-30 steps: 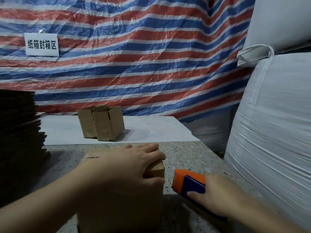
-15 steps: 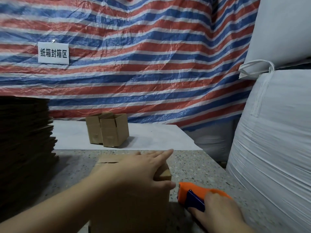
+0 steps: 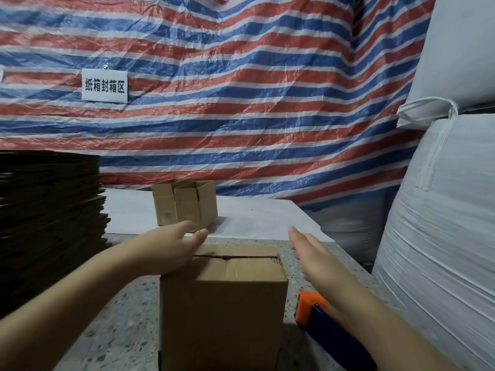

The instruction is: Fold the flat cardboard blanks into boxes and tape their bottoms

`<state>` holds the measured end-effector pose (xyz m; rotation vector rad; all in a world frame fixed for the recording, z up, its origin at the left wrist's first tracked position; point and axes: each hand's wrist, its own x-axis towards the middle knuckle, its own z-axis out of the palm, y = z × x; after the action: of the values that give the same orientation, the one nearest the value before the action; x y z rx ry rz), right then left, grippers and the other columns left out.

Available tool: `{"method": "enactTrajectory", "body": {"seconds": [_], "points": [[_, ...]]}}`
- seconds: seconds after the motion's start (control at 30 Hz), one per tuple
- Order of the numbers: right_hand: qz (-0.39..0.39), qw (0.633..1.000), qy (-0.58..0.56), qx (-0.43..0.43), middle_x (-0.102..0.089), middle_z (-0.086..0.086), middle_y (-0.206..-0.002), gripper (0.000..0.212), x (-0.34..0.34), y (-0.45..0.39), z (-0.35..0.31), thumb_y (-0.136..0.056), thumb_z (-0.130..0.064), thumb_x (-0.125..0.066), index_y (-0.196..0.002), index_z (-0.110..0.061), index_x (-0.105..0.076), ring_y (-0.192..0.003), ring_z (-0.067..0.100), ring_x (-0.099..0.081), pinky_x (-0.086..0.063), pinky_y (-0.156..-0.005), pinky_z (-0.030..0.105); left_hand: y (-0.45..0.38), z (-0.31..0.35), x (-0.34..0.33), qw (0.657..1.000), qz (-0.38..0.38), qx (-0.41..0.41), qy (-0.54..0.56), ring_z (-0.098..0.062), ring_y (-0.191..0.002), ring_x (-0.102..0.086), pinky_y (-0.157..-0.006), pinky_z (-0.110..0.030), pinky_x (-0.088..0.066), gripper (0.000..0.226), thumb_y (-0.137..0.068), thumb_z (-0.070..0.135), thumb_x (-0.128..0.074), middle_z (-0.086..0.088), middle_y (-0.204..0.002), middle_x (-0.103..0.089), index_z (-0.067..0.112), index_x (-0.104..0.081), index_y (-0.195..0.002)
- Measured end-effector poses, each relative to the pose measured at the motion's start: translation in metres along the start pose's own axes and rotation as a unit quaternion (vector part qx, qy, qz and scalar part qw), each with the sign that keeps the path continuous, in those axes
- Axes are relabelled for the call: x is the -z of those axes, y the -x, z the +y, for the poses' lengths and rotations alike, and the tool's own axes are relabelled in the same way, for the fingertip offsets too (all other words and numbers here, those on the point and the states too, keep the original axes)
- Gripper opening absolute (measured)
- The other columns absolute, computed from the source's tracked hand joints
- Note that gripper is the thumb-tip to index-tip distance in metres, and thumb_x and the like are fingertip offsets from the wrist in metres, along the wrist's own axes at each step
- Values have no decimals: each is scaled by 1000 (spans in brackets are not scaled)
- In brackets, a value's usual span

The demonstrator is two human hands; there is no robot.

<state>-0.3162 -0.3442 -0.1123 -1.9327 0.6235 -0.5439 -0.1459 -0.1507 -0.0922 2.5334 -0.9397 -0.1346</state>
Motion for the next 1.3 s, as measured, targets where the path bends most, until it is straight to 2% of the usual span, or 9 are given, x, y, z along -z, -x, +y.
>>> {"method": "enactTrajectory", "body": {"seconds": [0.1, 0.2, 0.33, 0.53, 0.67, 0.77, 0.93, 1.1, 1.3], "points": [[-55, 994, -30, -92, -48, 0, -148, 63, -19, -14, -11, -98, -67, -38, -145, -26, -43, -135, 24, -45, -34, -115, 49, -2, -14, -5, 995, -54, 81, 28, -20, -123, -52, -105, -40, -39, 61, -96, 68, -27, -1, -138, -55, 28, -48, -138], [-91, 981, 47, -163, -58, 9, -138, 62, -30, -19, -4, -98, -66, -34, -138, -23, -53, -127, 30, -51, -38, -112, 54, 7, -19, -10, 978, -106, 143, 109, -16, -102, -61, -82, -36, -51, 67, -91, 76, -23, 2, -114, -64, 28, -53, -127], [-137, 969, 95, -182, -65, 11, -121, 70, -26, -15, -4, -97, -74, -23, -130, -24, -59, -110, 27, -59, -53, -94, 45, 16, -22, -12, 959, -123, 139, 213, -22, -97, -69, -94, -43, -54, 68, -91, 75, -30, -4, -95, -74, 21, -65, -114], [-90, 993, -65, -28, -64, 1, -109, 26, -22, -19, -3, -102, -41, -45, -122, -28, -55, -98, 16, -62, -51, -75, 31, 17, -21, -9, 926, 10, 54, 373, -20, -118, -56, -108, -47, -42, 76, -72, 83, -41, 5, -125, -58, 35, -56, -129], [-16, 966, -252, 52, -69, -4, -100, 22, -40, -21, 14, -104, -44, -46, -121, -33, -55, -83, 4, -69, -54, -57, 18, -11, -15, -14, 872, 126, 34, 471, -30, -131, -43, -113, -45, -32, 56, -104, 53, -20, -9, -142, -48, 20, -53, -135], [47, 943, -318, 85, -73, -8, -102, 24, -57, -24, 27, -104, -47, -44, -120, -36, -58, -91, 6, -70, -56, -65, 21, -2, -11, -38, 850, 176, 19, 496, -25, -114, -54, -99, -52, -47, 42, -96, 62, -28, 2, -125, -56, 42, -55, -121], [90, 947, -287, 114, -65, -9, -126, 23, -78, -24, 51, -106, -30, -47, -117, -47, -57, -116, 12, -62, -55, -98, 42, 2, -21, -68, 796, 149, 103, 578, -33, -109, -59, -98, -51, -47, 49, -99, 59, -36, -14, -117, -62, 20, -59, -118], [67, 946, -296, 118, -68, -17, -121, 41, -83, -18, 71, -82, -33, -57, -122, -45, -56, -115, 10, -65, -58, -93, 38, 6, -38, -77, 753, 42, 123, 645, -36, -104, -64, -80, -42, -52, 48, -93, 61, -44, -15, -112, -66, 21, -61, -114], [-2, 930, -367, 30, -75, -7, -115, 38, -85, -18, 88, -88, -35, -66, -126, -36, -61, -105, 18, -71, -59, -86, 40, 10, -49, -95, 805, 82, 88, 580, -24, -104, -63, -74, -37, -53, 43, -89, 43, -59, -2, -117, -63, 27, -52, -129]]}}
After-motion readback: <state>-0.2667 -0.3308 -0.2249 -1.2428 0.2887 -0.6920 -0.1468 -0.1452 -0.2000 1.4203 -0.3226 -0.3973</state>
